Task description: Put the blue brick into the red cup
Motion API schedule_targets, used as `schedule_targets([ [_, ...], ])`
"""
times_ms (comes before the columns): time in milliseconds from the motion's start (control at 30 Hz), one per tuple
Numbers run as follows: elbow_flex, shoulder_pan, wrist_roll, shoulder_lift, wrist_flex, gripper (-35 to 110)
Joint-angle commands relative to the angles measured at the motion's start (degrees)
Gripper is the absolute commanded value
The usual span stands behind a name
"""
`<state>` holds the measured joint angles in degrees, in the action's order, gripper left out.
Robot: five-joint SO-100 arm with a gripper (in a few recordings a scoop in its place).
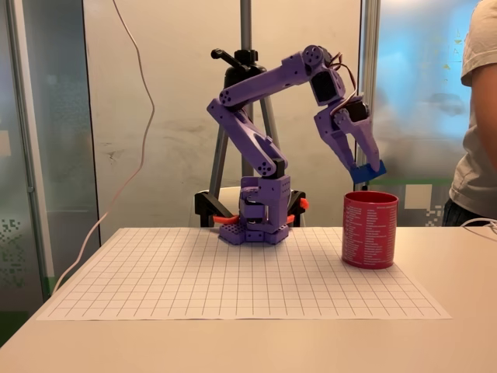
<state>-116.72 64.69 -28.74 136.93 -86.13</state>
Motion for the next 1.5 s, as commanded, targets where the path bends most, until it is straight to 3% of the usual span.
schedule_targets([
  [0,1.05,-0.09,-0.35,0.09,0.44,0],
  [267,1.05,-0.70,-0.79,0.26,0.62,0],
  [400,1.76,-0.62,-1.41,0.44,-0.09,51],
  [533,1.93,-0.53,-2.46,2.37,-0.09,71],
  [600,1.93,-0.62,-2.55,2.55,0.00,72],
  [1000,1.41,-0.79,-2.90,2.37,-0.70,71],
  [1033,1.41,-0.70,-2.64,2.29,-0.79,59],
  [1100,1.58,-0.88,-1.76,2.02,0.00,0],
  [1467,1.49,-0.53,-0.53,1.93,-0.18,0],
])
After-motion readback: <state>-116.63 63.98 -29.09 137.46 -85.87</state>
